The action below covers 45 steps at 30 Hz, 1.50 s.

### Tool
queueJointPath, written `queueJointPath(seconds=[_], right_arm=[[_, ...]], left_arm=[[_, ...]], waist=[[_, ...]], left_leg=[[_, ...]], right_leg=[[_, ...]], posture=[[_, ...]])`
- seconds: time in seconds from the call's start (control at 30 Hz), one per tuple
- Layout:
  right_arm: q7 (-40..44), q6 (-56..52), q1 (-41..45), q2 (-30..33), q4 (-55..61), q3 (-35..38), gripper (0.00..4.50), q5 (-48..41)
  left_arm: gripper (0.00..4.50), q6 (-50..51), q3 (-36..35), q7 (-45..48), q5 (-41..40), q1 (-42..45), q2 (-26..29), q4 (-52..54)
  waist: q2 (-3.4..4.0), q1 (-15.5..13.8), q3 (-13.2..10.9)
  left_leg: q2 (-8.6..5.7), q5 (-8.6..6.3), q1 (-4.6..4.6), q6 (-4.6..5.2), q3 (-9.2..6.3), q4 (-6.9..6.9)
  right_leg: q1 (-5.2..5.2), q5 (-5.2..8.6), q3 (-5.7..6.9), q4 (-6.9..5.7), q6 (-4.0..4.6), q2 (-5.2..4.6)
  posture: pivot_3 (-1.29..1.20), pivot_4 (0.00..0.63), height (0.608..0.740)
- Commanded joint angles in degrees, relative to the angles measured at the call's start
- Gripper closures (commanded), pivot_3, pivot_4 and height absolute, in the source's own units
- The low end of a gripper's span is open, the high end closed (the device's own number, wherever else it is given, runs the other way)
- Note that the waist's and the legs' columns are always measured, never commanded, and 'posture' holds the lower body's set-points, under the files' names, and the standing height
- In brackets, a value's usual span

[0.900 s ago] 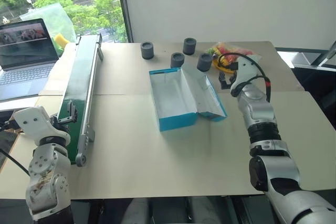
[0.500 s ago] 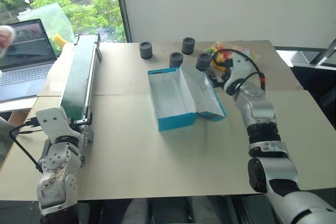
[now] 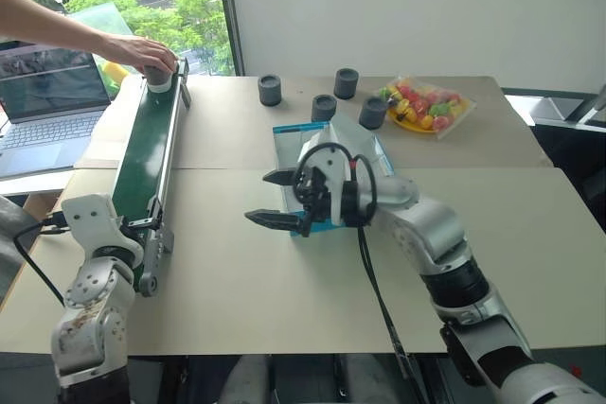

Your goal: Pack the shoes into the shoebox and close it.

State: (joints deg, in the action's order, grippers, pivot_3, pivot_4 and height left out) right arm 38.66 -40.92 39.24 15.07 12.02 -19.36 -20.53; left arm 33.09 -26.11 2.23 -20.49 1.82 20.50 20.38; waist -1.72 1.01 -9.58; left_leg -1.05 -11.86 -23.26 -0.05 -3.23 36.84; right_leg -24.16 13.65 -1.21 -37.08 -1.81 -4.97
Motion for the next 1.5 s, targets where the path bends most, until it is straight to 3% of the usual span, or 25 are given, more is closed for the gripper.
queueJointPath(seconds=[0.03,0.23,0.63,1.13,1.5], right_arm=[[-10.4,-1.4,-3.7,-3.6,4.3,1.4,0.03,4.2],[-16.5,-2.1,-8.5,-6.4,7.5,0.1,0.03,7.9],[-13.7,-1.8,-7.4,-6.1,7.5,1.9,0.03,7.0],[-14.6,-0.3,-6.8,-8.3,3.5,3.0,0.03,8.3],[-15.2,0.0,-7.3,-8.1,4.6,2.8,0.03,8.8]], left_arm=[[0.0,3.1,-0.1,0.4,0.5,1.6,3.0,1.6],[0.0,9.0,1.2,-0.5,0.2,3.9,4.1,2.1],[0.0,18.6,1.8,-3.0,0.5,7.8,3.7,1.1],[0.0,15.8,-1.4,-1.9,3.6,4.9,5.5,-1.3],[0.0,13.4,0.6,-0.9,5.3,2.8,4.1,-2.4]], waist=[[-0.01,-0.2,0.0],[-0.01,-0.2,0.0],[-0.02,0.1,0.0],[-0.02,0.2,0.0],[-0.02,0.0,0.0]], left_leg=[[-0.01,0.0,0.0,0.0,-0.01,0.0],[-0.03,0.01,0.02,-0.03,-0.04,0.01],[-0.01,0.01,0.06,-0.02,0.01,-0.01],[0.0,0.01,0.06,-0.03,0.0,-0.02],[0.0,0.01,0.08,-0.03,-0.02,-0.02]], right_leg=[[0.0,0.0,-0.01,0.0,0.0,-0.01],[0.0,-0.01,-0.02,-0.01,-0.02,-0.02],[0.01,-0.01,-0.07,-0.02,-0.02,0.04],[-0.02,-0.02,-0.11,-0.02,-0.02,0.04],[-0.01,-0.02,-0.11,-0.03,-0.01,0.02]], posture=[[0.0,0.15,0.74],[0.0,0.15,0.74],[0.0,0.15,0.74],[0.0,0.15,0.74],[0.0,0.15,0.74]])
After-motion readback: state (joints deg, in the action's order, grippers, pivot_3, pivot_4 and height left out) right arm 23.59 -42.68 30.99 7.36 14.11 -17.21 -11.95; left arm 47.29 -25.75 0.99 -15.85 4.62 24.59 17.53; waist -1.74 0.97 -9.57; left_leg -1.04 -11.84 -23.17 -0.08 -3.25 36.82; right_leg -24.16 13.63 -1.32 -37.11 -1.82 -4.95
